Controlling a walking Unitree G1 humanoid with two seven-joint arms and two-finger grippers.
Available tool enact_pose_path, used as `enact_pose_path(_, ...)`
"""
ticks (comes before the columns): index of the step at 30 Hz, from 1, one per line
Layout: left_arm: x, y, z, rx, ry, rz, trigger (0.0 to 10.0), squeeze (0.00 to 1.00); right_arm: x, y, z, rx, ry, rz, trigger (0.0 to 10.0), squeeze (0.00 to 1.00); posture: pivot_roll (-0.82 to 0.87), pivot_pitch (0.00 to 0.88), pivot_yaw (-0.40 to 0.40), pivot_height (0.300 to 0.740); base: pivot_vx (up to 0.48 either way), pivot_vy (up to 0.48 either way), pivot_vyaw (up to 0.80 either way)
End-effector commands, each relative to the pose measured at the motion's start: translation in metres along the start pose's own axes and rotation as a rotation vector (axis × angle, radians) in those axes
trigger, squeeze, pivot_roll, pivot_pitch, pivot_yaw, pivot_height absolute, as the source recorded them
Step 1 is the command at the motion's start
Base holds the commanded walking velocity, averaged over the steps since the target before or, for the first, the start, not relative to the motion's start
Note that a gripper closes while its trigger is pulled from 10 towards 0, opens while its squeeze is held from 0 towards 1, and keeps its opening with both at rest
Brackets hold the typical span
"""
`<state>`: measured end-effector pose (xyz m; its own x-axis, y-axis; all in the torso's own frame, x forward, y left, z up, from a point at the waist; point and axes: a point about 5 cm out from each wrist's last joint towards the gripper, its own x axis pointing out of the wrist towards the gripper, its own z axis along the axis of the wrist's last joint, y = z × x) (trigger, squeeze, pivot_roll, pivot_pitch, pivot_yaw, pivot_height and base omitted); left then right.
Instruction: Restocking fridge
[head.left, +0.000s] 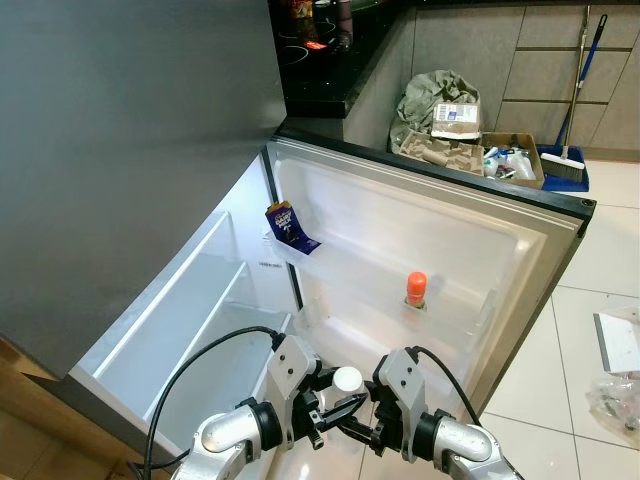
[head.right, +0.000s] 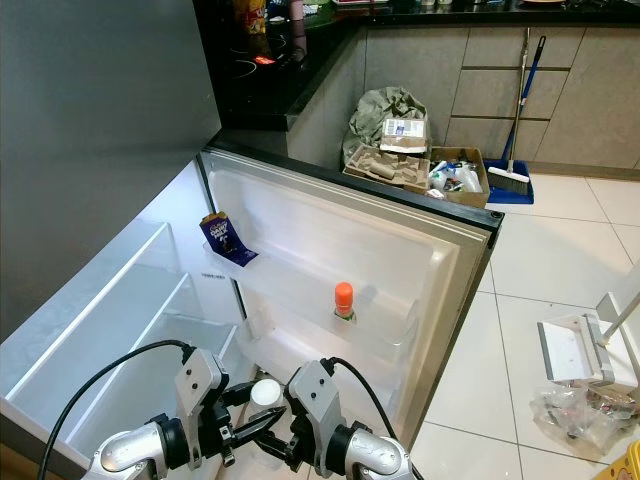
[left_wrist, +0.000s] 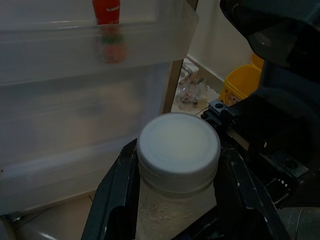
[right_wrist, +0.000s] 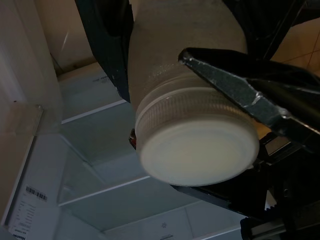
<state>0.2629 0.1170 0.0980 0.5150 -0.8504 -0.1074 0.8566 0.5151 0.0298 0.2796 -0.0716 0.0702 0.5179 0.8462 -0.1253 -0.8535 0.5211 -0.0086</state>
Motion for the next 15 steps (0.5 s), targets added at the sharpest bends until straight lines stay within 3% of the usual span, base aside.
enact_pose_path(1,-0.0026,-0.0055,-0.0108,-0.028,0.045,-0.009,0.0,0.00,0.0057,0.0066,0.0106,-0.010,-0.053,0.042,10.0,0.00,-0.08,0.167,0.059,0.740,0.000,0.000,0.00)
enact_pose_path(9,-0.0032,-0.0049,-0.0109,-0.028,0.047,-0.008,0.0,0.00,0.0059,0.0071,0.0101,-0.008,-0.050,0.041,10.0,0.00,-0.08,0.169,0.060,0.740,0.000,0.000,0.00)
enact_pose_path(10,-0.0031,-0.0044,-0.0105,-0.028,0.045,-0.007,0.0,0.00,0.0053,0.0074,0.0091,-0.004,-0.045,0.042,10.0,0.55,-0.08,0.169,0.060,0.740,0.000,0.000,0.00)
enact_pose_path(11,-0.0029,-0.0037,-0.0099,-0.027,0.043,-0.004,0.0,0.00,0.0047,0.0076,0.0082,0.001,-0.042,0.042,10.0,1.00,-0.08,0.169,0.060,0.740,0.000,0.000,0.00)
enact_pose_path(15,-0.0024,-0.0023,-0.0086,-0.026,0.036,0.000,0.0,0.00,0.0042,0.0081,0.0072,0.011,-0.039,0.040,10.0,1.00,-0.08,0.169,0.061,0.740,0.000,0.000,0.00)
